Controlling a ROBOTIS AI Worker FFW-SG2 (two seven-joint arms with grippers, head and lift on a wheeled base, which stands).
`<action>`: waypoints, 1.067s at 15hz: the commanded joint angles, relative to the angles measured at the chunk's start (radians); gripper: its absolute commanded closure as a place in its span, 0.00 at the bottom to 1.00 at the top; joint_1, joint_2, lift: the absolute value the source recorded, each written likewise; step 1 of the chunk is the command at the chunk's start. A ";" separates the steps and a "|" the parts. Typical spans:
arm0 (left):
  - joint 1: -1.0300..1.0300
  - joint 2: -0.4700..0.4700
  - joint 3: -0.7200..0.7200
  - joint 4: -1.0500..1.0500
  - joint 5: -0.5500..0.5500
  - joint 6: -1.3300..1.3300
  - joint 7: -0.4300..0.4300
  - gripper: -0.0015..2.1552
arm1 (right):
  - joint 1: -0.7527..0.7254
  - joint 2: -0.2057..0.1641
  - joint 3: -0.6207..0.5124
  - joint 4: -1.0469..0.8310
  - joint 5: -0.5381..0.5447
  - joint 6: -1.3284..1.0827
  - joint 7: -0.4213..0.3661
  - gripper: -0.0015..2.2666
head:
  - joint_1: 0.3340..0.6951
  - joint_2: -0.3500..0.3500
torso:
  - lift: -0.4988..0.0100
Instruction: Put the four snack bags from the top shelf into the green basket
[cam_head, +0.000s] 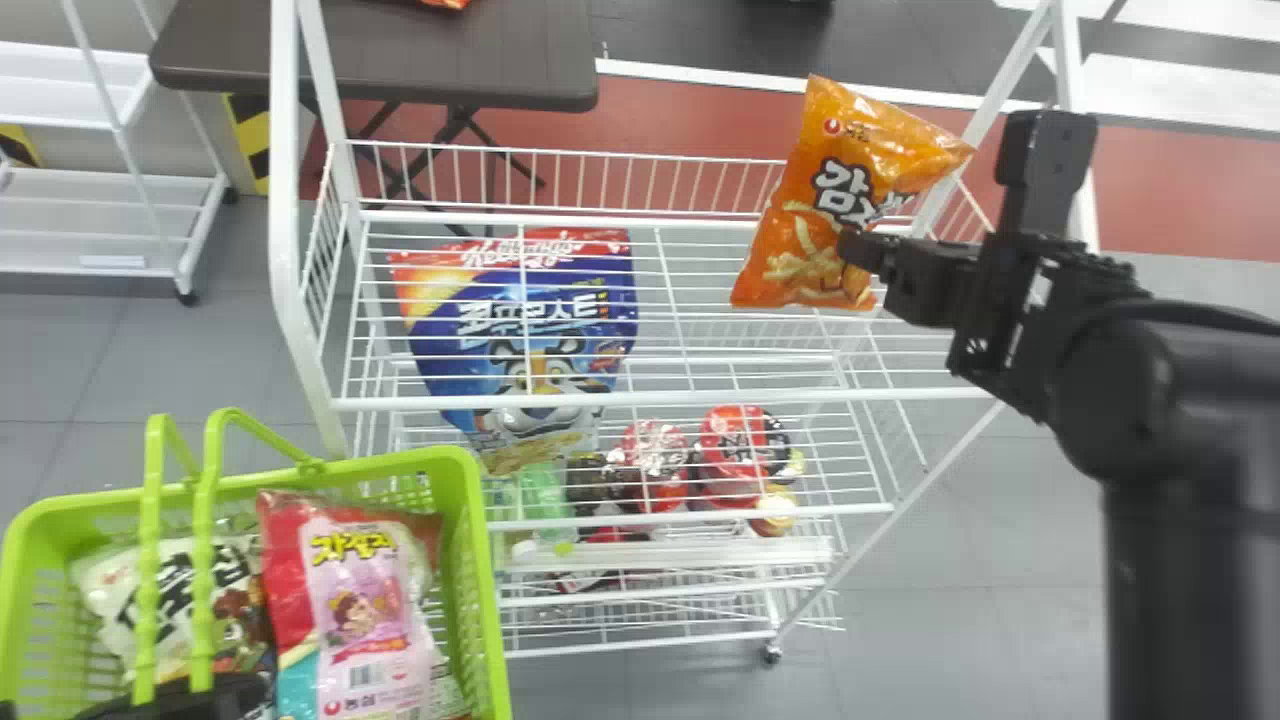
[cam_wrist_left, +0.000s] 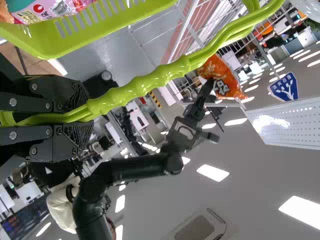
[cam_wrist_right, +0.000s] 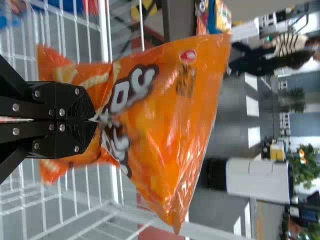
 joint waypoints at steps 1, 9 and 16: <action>-0.002 0.000 -0.001 -0.001 -0.002 0.000 -0.010 1.00 | 0.098 0.000 0.034 -0.182 -0.123 0.162 0.007 0.99 | 1.00 0.37 | 0.98; -0.006 0.004 -0.004 -0.001 -0.002 0.012 -0.010 1.00 | 0.197 0.020 0.213 -0.309 -0.495 0.404 0.002 0.99 | 1.00 0.84 | 0.98; -0.017 0.007 -0.018 -0.001 0.003 0.021 -0.010 1.00 | 0.076 0.024 0.442 0.065 -0.584 0.303 -0.027 0.99 | 1.00 1.00 | 0.98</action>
